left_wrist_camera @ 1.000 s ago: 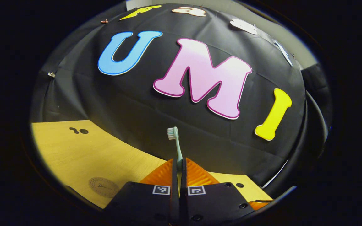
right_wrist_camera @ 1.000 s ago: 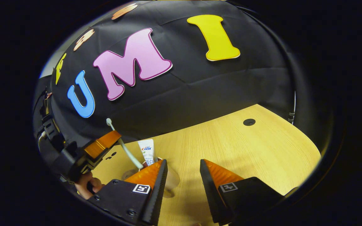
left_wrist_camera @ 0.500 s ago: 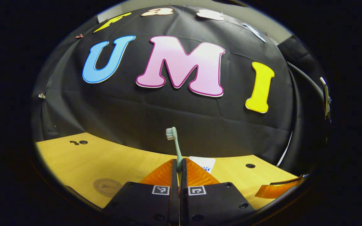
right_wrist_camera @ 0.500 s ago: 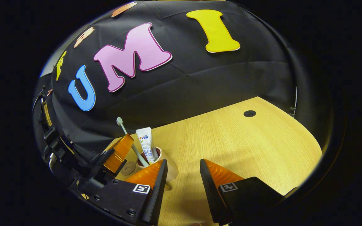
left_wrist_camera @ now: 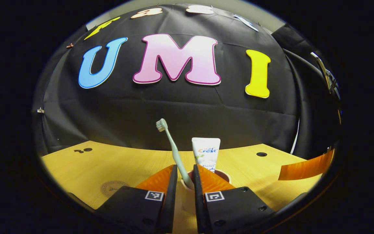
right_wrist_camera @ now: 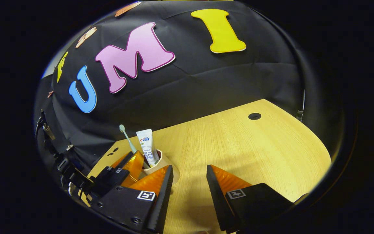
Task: Put the toothbrush and toothpaste on the desktop into the cup, then pick up the cup and place it on the coaster on the desktop.
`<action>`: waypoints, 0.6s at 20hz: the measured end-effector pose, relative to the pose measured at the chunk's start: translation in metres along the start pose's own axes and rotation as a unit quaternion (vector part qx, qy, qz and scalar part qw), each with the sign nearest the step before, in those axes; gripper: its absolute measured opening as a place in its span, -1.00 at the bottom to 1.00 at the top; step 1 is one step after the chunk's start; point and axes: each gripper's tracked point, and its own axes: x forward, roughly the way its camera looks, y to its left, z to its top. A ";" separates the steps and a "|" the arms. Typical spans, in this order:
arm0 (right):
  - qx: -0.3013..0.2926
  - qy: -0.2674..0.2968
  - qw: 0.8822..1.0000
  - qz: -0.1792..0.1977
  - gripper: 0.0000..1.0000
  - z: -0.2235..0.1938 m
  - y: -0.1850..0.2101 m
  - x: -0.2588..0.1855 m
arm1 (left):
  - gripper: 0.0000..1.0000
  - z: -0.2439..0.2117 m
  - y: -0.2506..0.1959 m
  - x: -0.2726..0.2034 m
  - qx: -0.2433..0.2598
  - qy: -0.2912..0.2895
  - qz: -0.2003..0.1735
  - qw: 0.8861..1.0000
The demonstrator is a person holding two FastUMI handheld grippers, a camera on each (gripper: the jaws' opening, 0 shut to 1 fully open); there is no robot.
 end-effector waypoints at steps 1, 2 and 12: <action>-0.002 0.007 1.000 0.005 0.29 -0.001 0.003 -0.001 | -0.34 0.002 0.004 -0.007 -0.002 -0.001 -0.001 1.000; -0.004 0.019 1.000 0.007 0.29 -0.002 0.007 -0.001 | -0.34 0.004 0.012 -0.012 -0.001 0.002 0.002 1.000; -0.070 0.256 0.964 -0.011 0.47 -0.031 0.067 0.008 | 0.49 0.016 0.138 -0.152 0.046 0.093 0.020 0.994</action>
